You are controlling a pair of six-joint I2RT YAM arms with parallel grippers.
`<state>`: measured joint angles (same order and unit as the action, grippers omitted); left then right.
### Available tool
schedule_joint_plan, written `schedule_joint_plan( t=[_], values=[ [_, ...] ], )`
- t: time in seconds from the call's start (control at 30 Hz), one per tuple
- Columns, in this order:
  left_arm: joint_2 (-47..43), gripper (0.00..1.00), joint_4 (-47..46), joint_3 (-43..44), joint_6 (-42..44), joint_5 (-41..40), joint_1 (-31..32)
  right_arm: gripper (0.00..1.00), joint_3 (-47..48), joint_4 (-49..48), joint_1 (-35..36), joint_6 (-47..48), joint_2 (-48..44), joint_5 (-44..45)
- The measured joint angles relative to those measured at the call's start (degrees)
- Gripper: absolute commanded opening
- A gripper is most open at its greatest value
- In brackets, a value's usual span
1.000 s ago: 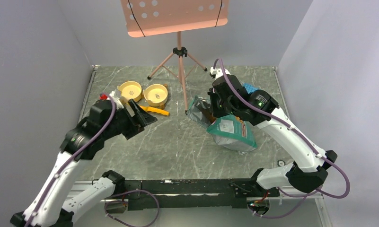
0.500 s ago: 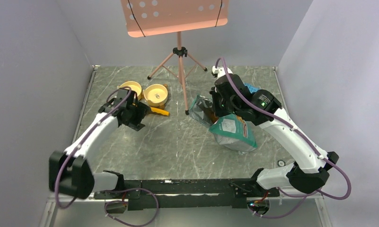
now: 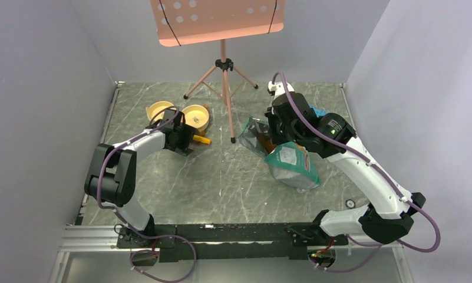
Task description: Serve the pet food
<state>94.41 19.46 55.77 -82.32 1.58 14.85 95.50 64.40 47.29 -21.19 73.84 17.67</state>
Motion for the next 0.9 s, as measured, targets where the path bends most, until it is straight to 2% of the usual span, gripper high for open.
schedule_joint_plan(
  t=[0.47, 0.6, 0.73, 0.83, 0.9],
  values=[
    [7.3, 0.55, -5.8, 2.4, -4.3, -4.4, 0.9, 0.0, -1.4, -1.4, -0.9, 2.2, -2.2, 1.3],
    [7.9, 0.41, -7.8, 2.3, -4.5, -5.3, 1.0, 0.0, -1.5, -1.4, -1.0, 2.7, -2.4, 1.6],
    [6.9, 0.19, -11.9, -0.4, -4.3, -5.9, 1.0, 0.0, -1.5, -1.4, -1.0, 3.1, -2.4, 1.6],
    [4.5, 0.09, -13.8, -3.5, -2.7, -5.7, 1.1, 0.0, -1.5, -1.5, -1.0, 3.3, -2.5, 1.5],
    [2.5, 0.07, -14.4, -5.1, -1.0, -5.2, 1.1, 0.0, -1.6, -1.5, -1.0, 3.7, -2.6, 1.4]
  ],
)
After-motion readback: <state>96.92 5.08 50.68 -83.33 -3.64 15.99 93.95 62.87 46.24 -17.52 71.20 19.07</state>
